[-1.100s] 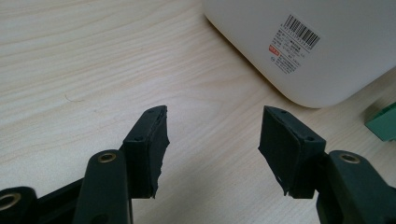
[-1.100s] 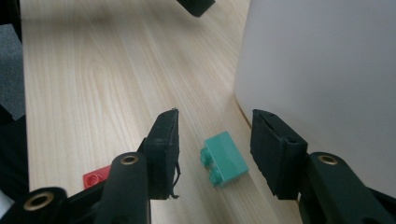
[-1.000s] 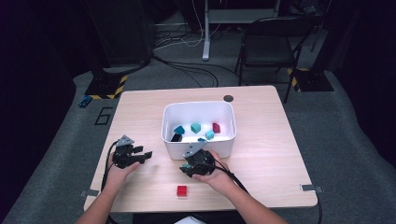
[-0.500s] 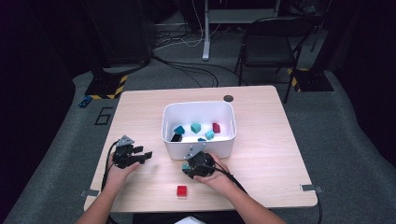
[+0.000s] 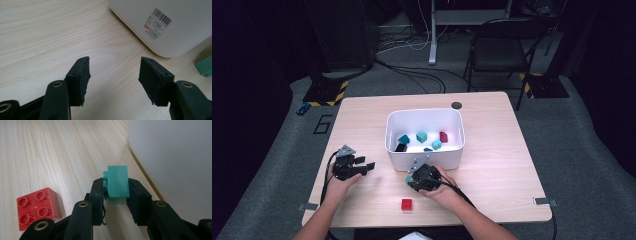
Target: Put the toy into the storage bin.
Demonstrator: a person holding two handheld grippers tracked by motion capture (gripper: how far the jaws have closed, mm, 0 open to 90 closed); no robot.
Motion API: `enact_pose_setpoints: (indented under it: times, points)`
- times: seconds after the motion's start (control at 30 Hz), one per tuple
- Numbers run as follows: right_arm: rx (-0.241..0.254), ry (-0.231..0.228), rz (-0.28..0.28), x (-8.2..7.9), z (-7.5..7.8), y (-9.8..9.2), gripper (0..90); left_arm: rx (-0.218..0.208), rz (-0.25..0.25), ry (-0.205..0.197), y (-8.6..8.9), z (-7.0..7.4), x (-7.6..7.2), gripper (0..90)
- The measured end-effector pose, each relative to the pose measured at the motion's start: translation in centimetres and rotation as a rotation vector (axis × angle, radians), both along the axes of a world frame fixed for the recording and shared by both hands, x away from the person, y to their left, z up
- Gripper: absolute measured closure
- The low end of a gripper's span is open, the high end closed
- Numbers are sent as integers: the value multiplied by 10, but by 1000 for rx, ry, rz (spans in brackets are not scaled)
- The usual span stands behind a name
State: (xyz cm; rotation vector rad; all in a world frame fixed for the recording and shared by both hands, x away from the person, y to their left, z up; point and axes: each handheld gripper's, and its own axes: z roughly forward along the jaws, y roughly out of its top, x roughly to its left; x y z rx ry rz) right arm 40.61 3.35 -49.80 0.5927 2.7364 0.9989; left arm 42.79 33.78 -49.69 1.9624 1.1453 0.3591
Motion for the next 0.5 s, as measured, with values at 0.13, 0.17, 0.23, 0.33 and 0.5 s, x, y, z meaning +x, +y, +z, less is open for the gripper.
enact_pose_setpoints:
  times: [0.13, 0.17, 0.23, 0.33, 0.5]
  points:
    - [4, 1, 10, -1, 4, -1, 670, 0, 2, 0, 0, 0, 0, 414]
    - [9, 5, 13, -2, 6, -1, 670, 1, 1, 0, 0, 0, 0, 414]
    - [11, 4, 18, -4, 10, -1, 670, -1, 3, -2, 0, 0, 0, 414]
    - [19, 13, 27, -6, 19, -1, 670, -1, 1, -3, 1, 0, 0, 414]
    - [27, 25, 34, -10, 33, -3, 670, -1, 4, -4, 0, 0, 0, 414]
